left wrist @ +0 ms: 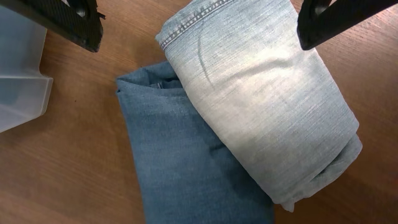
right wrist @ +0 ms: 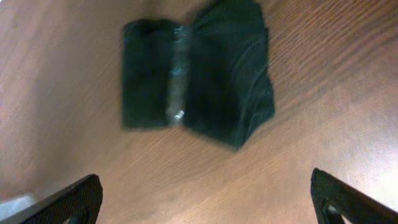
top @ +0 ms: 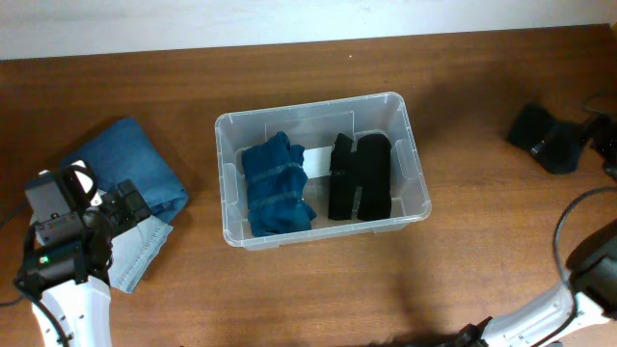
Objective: Pack container
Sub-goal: 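Place the black garment in the container beside the teal cloth, then grasp the second black garment with the right gripper, then lower the second black garment into the container and release, then grasp the light-blue jeans with the left gripper, lift right gripper away, then carry the light-blue jeans onto the container's right side and release, then grasp the dark-blue jeans with the left gripper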
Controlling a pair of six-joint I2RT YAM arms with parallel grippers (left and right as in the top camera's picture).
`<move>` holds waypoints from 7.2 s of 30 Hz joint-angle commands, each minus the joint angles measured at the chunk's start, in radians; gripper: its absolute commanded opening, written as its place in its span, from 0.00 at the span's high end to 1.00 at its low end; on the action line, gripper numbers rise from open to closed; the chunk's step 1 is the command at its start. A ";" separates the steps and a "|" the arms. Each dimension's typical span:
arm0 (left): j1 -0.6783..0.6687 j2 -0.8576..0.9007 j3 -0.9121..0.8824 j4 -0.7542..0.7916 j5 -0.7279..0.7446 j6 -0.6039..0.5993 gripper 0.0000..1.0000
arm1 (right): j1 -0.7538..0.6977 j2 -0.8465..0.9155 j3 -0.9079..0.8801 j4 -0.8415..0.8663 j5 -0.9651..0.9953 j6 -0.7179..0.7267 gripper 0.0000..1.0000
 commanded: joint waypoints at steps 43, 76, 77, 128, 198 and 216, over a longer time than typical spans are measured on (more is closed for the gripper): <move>0.006 0.002 0.018 -0.004 0.011 -0.006 0.01 | 0.836 -0.351 0.169 -0.449 -0.003 -0.298 0.96; 0.006 0.002 0.018 -0.005 0.011 -0.006 0.01 | 1.260 -0.097 0.101 -0.315 0.278 -0.172 0.96; 0.006 0.002 0.018 -0.005 0.011 -0.006 0.01 | 1.266 -0.074 0.066 -0.296 0.279 -0.171 0.96; 0.505 0.797 0.017 0.101 0.494 0.077 0.17 | 1.030 -0.196 0.340 -0.460 0.159 -0.172 0.02; -0.451 0.397 0.480 0.035 0.031 -0.105 0.01 | 0.513 -0.497 0.421 -0.632 0.354 0.145 0.02; 0.206 0.830 0.477 -0.057 0.276 -0.104 0.01 | 0.513 -0.454 0.419 -0.652 0.350 0.141 0.02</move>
